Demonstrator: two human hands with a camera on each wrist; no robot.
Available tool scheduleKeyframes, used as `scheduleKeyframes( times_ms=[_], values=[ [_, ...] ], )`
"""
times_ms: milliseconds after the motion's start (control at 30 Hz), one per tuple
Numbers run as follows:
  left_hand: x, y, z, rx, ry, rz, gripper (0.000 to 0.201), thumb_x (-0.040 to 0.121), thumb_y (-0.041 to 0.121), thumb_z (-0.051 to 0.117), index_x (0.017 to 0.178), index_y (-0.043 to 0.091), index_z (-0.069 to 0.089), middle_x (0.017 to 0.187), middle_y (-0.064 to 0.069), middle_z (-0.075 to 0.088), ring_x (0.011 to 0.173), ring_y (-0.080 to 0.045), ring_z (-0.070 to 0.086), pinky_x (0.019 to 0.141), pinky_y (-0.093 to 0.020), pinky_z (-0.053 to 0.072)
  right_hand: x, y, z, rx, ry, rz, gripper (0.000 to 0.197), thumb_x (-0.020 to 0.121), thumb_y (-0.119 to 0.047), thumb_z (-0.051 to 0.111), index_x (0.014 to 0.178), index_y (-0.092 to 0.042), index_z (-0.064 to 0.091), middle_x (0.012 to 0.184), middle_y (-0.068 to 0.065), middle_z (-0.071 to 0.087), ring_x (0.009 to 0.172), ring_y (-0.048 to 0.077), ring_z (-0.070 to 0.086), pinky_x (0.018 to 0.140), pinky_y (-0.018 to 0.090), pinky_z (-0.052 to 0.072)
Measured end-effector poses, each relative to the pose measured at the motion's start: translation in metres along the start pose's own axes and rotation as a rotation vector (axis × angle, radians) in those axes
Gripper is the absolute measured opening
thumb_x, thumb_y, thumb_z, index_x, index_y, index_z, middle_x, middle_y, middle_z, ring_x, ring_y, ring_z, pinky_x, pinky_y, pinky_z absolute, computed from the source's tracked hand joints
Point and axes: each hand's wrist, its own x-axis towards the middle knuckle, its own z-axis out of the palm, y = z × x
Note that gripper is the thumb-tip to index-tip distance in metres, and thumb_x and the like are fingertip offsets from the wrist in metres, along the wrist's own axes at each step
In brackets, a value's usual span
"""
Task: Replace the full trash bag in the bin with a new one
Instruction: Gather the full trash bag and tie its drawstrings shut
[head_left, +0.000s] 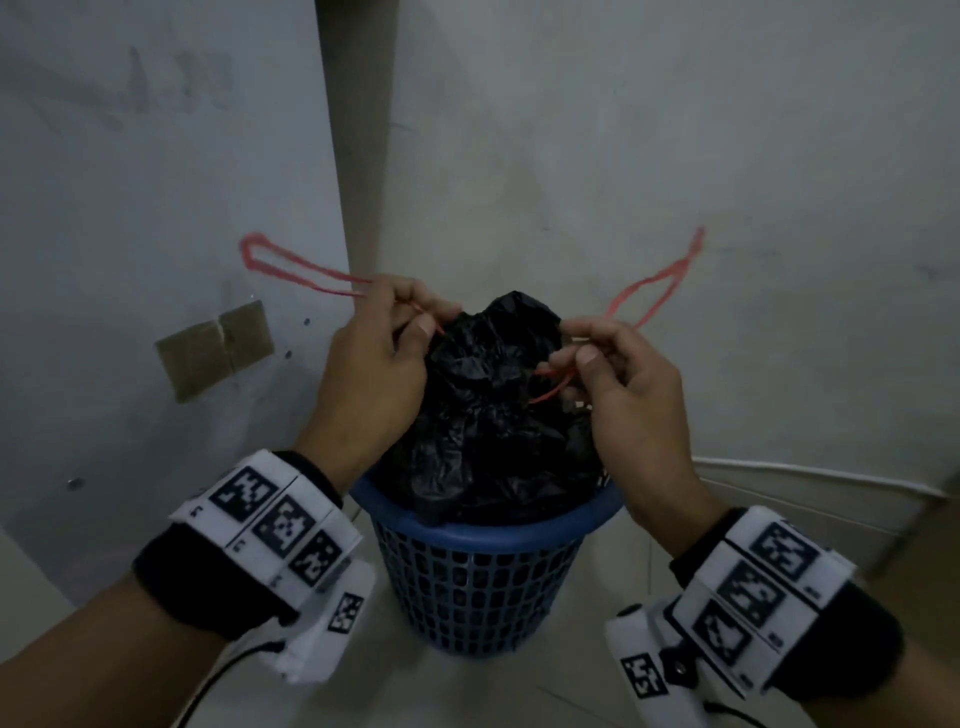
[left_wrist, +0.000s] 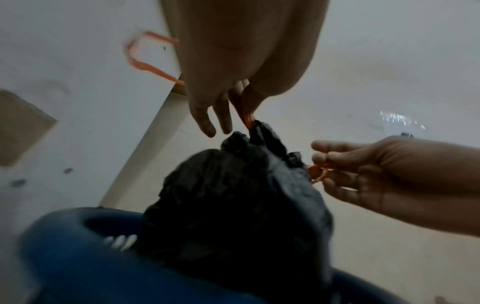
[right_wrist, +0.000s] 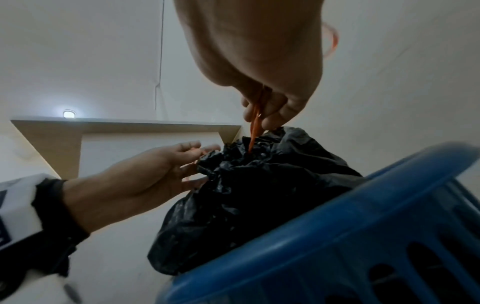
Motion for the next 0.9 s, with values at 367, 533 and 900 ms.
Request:
scheduleKeyframes(
  times_ms=[367,533,900],
  values=[
    [0.015,0.019,0.026,-0.413,-0.032,-0.278,0.022,0.099,-0.003,0.033,0.102,0.013,0.019,0.07,-0.002,0.051,0.036,0.0,0.034,0.04,-0.011,0.027,-0.003,-0.01,0.003,-0.058,-0.055,-0.237,0.026,0.101,-0.008,0.044,0.118,-0.026,0.054,0.091,-0.005,0.068,0.084,0.014,0.065,0.074,0.032,0.052],
    [0.006,0.014,0.026,-0.313,-0.352,-0.26,0.029,0.098,0.003,0.046,0.115,0.011,0.023,0.08,0.003,0.065,0.045,0.003,0.046,0.046,-0.009,0.035,0.001,-0.006,0.008,-0.275,-0.129,-0.372,0.028,0.094,-0.008,0.054,0.117,-0.021,0.064,0.107,0.001,0.064,0.104,0.012,0.058,0.091,0.026,0.048],
    [0.005,0.018,0.025,-0.358,-0.601,-0.296,0.052,0.094,-0.009,0.041,0.134,0.023,0.029,0.07,0.006,0.051,0.05,0.003,0.048,0.046,-0.013,0.037,0.007,-0.001,0.009,-0.469,-0.394,-0.494,0.038,0.104,-0.016,0.038,0.14,-0.024,0.047,0.112,-0.006,0.066,0.096,0.015,0.063,0.083,0.043,0.049]
  ],
)
